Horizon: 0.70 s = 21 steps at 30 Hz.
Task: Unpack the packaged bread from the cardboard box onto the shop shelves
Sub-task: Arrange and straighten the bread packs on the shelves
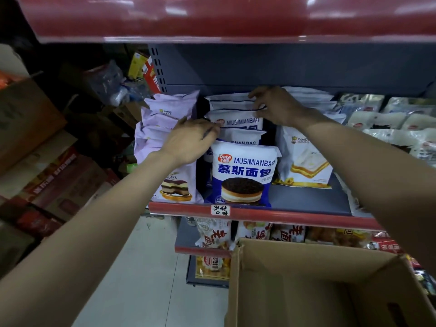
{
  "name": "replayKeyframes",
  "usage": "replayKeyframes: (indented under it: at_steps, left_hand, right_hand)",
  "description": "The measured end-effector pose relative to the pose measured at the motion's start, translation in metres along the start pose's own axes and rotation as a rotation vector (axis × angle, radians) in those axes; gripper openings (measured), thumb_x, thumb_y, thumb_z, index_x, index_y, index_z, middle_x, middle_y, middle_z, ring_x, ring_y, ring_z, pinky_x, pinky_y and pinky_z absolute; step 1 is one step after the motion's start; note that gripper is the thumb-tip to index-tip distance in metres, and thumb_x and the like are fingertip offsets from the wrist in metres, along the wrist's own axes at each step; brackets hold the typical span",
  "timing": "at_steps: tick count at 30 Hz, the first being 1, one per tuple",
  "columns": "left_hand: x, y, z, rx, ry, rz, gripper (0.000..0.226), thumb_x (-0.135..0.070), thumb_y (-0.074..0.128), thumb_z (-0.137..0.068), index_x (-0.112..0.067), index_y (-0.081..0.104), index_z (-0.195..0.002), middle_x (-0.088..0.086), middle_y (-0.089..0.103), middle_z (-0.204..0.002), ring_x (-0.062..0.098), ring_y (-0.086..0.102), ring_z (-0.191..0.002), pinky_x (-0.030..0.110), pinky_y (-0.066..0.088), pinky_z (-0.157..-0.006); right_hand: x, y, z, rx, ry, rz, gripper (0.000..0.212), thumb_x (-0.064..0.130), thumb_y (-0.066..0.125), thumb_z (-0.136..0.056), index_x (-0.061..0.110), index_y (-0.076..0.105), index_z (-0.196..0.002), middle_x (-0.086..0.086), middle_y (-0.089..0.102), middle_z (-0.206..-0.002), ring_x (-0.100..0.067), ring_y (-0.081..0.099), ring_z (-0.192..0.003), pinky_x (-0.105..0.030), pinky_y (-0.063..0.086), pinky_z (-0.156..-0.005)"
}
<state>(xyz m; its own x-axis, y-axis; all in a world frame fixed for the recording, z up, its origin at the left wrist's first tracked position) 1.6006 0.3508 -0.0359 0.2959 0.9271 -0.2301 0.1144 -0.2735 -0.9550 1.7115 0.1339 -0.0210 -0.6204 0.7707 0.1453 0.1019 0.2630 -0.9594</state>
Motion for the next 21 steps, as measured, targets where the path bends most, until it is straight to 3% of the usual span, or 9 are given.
replayKeyframes:
  at_steps: [3,6,10,13,17,19,21]
  left_hand:
    - [-0.003,0.001,0.004,0.033,0.009,-0.072,0.074,-0.071,0.015,-0.078,-0.031,0.056,-0.126,-0.005,0.052,-0.138,0.015,0.040,-0.132,0.041,-0.004,-0.116]
    - [-0.010,0.000,0.008,0.076,0.066,-0.170,0.099,-0.091,0.026,-0.057,-0.032,0.049,-0.133,-0.010,0.044,-0.144,0.014,0.033,-0.138,0.042,-0.010,-0.116]
    - [-0.017,0.002,0.006,0.079,0.100,-0.208,0.102,-0.080,0.064,-0.055,-0.026,0.044,-0.138,-0.008,0.038,-0.146,0.019,0.034,-0.135,0.037,0.002,-0.116]
    - [-0.024,0.004,0.004,0.075,0.109,-0.213,0.099,-0.071,0.071,-0.058,-0.021,0.042,-0.139,-0.006,0.035,-0.146,0.024,0.035,-0.130,0.033,0.025,-0.107]
    - [-0.029,0.008,0.005,0.057,0.095,-0.108,0.095,-0.063,0.073,-0.063,-0.017,0.041,-0.138,-0.006,0.033,-0.146,0.023,0.031,-0.129,0.038,0.044,-0.097]
    - [-0.035,0.010,0.003,0.026,0.102,-0.081,0.095,-0.060,0.075,-0.064,-0.015,0.040,-0.139,-0.005,0.033,-0.146,0.022,0.028,-0.131,0.038,0.044,-0.097]
    - [-0.042,0.013,0.002,0.012,0.117,-0.051,0.096,-0.055,0.078,-0.063,-0.013,0.039,-0.140,-0.001,0.033,-0.146,0.023,0.026,-0.133,0.037,0.039,-0.102]
  right_hand:
    - [-0.005,0.001,0.005,0.063,0.000,0.143,0.021,0.017,0.063,-0.087,-0.001,0.068,-0.097,-0.013,0.053,-0.131,-0.031,0.053,-0.113,-0.033,0.041,-0.088]
    - [-0.003,0.000,0.002,0.154,0.034,0.114,0.039,0.031,0.068,-0.084,0.006,0.063,-0.115,-0.014,0.052,-0.131,-0.031,0.050,-0.118,-0.034,0.040,-0.093]
    - [-0.003,0.002,-0.003,0.187,0.062,0.050,0.052,0.040,0.072,-0.079,0.013,0.060,-0.122,-0.011,0.049,-0.132,-0.028,0.047,-0.120,-0.032,0.037,-0.099]
    - [0.002,0.000,-0.002,0.166,0.099,-0.054,0.042,0.034,0.070,-0.082,0.011,0.064,-0.117,-0.011,0.054,-0.127,-0.025,0.050,-0.117,-0.024,0.035,-0.092]
    - [0.018,-0.025,0.035,-0.102,0.171,-0.270,0.027,0.028,0.058,-0.092,0.010,0.066,-0.111,-0.010,0.063,-0.117,-0.018,0.057,-0.103,-0.013,0.038,-0.079]
    - [0.027,-0.033,0.069,-0.226,0.240,-0.330,0.027,0.028,0.054,-0.094,0.014,0.065,-0.113,-0.009,0.061,-0.118,-0.020,0.058,-0.105,-0.022,0.042,-0.088]
    - [0.037,-0.034,0.107,-0.279,0.331,-0.465,0.030,0.031,0.054,-0.094,0.019,0.060,-0.121,-0.003,0.057,-0.124,-0.016,0.057,-0.109,-0.022,0.044,-0.086]
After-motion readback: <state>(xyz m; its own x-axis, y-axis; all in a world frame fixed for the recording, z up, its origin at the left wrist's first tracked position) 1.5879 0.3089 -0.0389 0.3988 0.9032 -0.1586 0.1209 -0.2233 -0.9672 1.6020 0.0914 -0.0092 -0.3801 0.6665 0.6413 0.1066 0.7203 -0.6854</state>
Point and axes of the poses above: each hand's wrist, its own z-axis away from the middle knuckle, its own y-axis out of the palm, x = y × z, the point moved 1 cm from there along -z, towards the middle knuckle
